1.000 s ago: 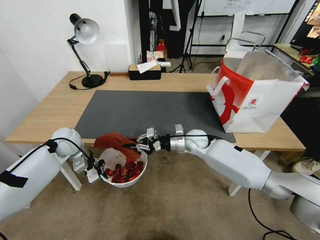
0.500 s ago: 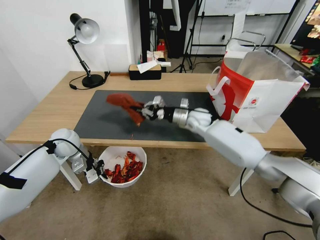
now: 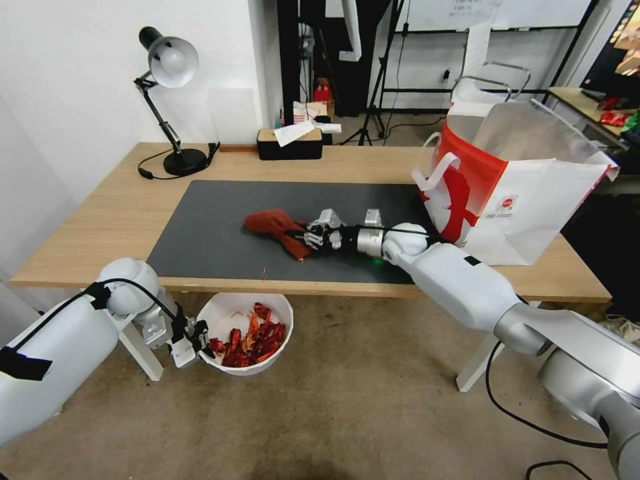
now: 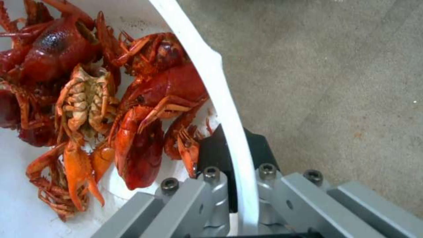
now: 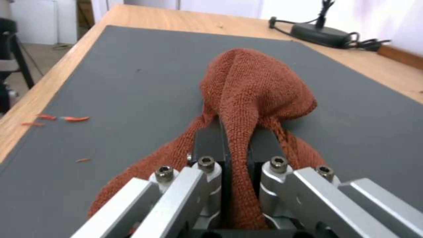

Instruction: Sweep shrimp from table into container with towel, then put container into takeout bag.

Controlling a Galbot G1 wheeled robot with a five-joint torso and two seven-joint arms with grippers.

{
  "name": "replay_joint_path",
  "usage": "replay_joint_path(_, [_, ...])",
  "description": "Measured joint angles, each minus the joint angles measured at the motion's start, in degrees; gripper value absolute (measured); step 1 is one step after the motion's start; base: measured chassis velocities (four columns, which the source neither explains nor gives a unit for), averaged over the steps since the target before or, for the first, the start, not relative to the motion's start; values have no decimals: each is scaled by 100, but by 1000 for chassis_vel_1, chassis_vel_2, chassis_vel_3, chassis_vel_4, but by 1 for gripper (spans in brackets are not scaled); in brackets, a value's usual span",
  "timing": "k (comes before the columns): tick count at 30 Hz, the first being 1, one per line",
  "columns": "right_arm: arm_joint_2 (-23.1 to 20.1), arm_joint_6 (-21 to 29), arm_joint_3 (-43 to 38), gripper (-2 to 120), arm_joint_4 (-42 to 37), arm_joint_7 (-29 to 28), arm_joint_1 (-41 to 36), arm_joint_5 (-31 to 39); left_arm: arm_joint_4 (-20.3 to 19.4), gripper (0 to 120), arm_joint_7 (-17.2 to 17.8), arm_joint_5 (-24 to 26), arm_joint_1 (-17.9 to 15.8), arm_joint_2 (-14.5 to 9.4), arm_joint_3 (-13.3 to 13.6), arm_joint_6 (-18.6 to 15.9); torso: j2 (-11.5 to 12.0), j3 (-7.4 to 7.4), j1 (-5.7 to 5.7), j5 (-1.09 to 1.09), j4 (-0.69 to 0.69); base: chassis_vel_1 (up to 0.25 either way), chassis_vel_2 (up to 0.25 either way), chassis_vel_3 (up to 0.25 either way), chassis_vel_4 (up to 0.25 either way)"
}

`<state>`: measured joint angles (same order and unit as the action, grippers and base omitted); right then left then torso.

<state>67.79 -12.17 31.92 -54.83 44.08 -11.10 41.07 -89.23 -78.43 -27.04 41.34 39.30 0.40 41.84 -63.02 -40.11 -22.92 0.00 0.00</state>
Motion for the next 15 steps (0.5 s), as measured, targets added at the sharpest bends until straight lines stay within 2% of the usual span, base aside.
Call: replay_joint_path(15, [-227, 116, 361, 3, -517, 423, -55, 84, 35, 0, 9, 1, -66, -8, 21, 0, -1, 2, 1, 0, -2, 0, 0, 0, 0])
